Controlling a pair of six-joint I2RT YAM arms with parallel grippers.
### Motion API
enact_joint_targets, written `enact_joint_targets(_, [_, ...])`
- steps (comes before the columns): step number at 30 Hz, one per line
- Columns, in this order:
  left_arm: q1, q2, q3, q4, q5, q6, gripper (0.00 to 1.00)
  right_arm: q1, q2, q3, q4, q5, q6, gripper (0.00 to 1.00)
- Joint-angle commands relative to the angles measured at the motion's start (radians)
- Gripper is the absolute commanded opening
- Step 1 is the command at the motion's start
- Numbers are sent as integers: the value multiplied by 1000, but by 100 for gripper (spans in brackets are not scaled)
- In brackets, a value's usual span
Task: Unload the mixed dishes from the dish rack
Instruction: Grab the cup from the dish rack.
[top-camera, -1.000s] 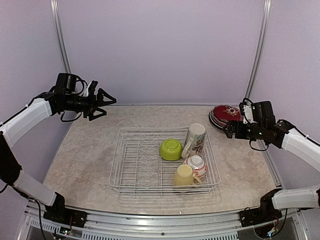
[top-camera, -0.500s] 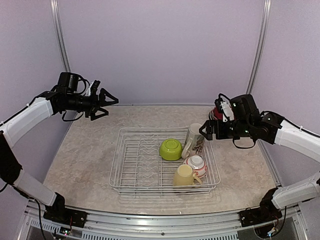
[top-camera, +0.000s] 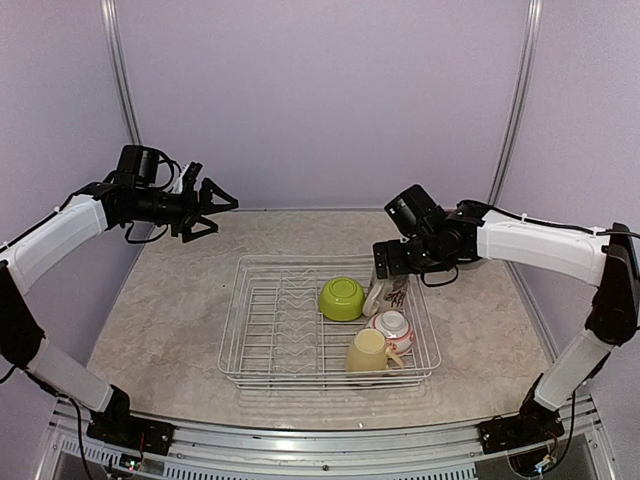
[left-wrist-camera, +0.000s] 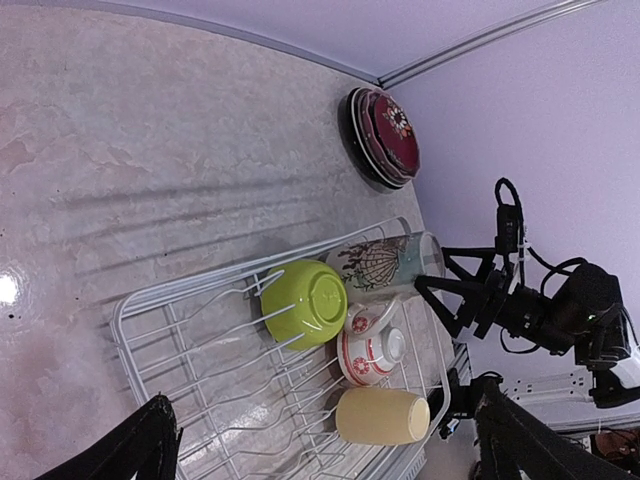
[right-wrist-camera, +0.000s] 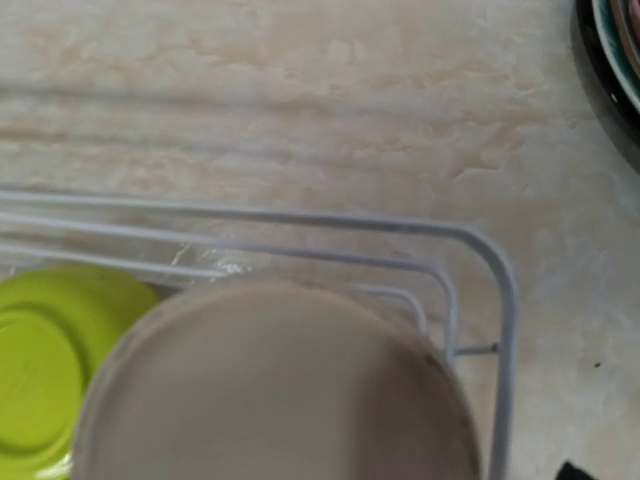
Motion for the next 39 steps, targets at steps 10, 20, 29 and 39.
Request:
enact_joint_targets(10, [-1, -10, 32, -8, 12, 12, 99, 24, 138, 65, -5, 39, 17, 100])
enact_joint_targets(20, [2, -17, 31, -7, 17, 10, 99, 33, 161, 59, 20, 74, 11, 95])
enact_joint_targets(29, [2, -13, 32, -9, 17, 12, 99, 34, 119, 36, 86, 24, -11, 69])
enact_joint_targets(39, [2, -10, 33, -11, 18, 12, 99, 39, 6, 15, 95, 0, -20, 33])
